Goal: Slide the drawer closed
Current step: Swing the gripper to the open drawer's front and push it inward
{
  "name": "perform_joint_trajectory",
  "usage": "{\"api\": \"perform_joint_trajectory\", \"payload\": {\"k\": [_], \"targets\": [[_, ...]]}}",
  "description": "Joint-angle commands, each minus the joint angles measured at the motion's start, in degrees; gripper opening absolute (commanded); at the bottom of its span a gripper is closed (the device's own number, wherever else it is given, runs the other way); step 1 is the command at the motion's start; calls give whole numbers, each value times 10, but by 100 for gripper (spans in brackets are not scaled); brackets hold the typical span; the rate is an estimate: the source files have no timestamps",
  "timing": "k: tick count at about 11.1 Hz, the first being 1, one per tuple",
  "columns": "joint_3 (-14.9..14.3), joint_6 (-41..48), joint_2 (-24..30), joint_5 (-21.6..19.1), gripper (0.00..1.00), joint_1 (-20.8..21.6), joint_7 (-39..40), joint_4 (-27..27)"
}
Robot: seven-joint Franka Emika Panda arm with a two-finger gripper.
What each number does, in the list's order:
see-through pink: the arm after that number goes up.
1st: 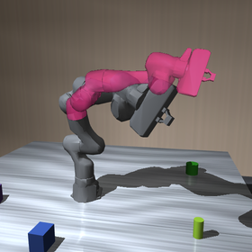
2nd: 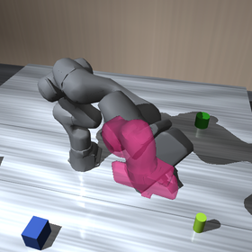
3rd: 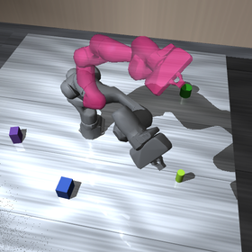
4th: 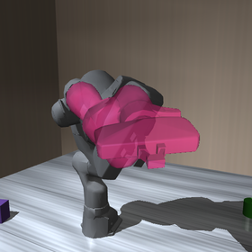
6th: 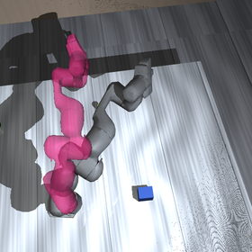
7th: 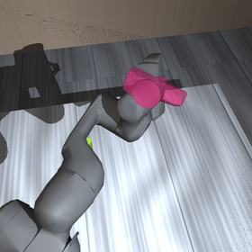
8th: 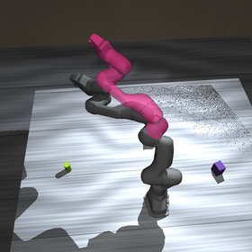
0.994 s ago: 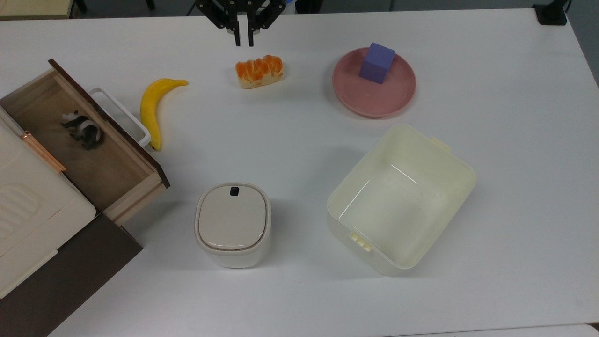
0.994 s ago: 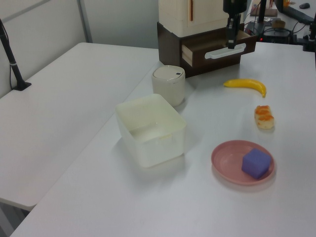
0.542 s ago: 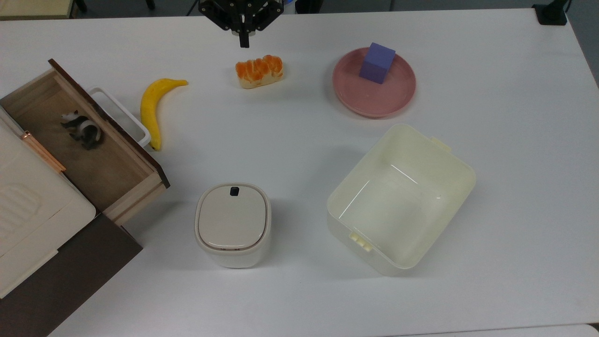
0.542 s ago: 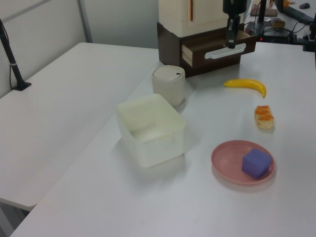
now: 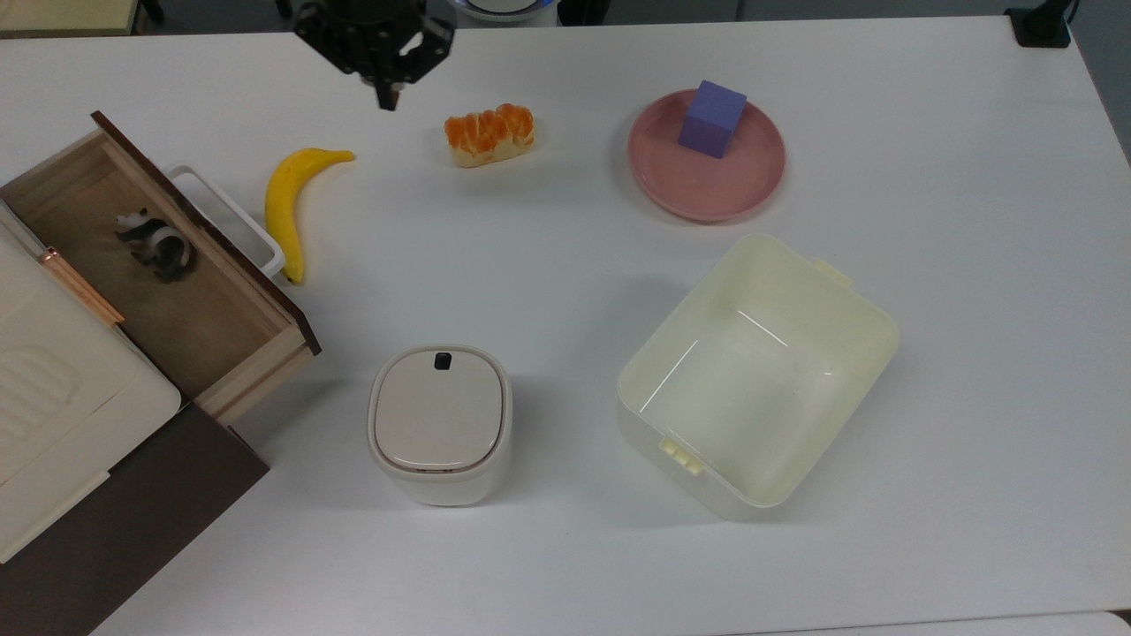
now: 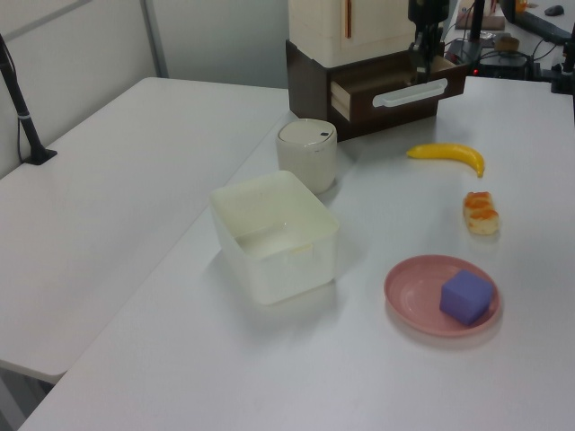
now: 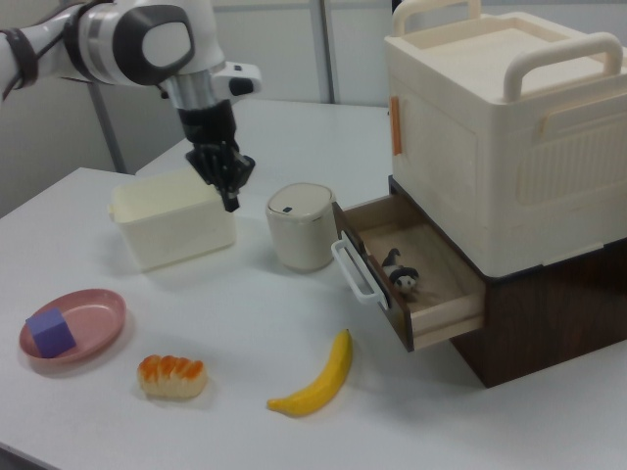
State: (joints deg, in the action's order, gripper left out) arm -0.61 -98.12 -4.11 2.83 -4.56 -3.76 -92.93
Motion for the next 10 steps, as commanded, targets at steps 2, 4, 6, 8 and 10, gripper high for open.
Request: {"api": "perform_joint_trajectory", "payload": {"k": [2, 4, 6, 8, 10], "targets": [[-1, -77, -10, -20, 0, -54, -194, -40], [-1, -142, -10, -21, 0, -78, -243, -89], [-2, -207, -22, -19, 0, -80, -246, -131], [-2, -230, -50, -19, 0, -100, -248, -129], [-2, -287, -84, -16, 0, -114, -248, -125]]}}
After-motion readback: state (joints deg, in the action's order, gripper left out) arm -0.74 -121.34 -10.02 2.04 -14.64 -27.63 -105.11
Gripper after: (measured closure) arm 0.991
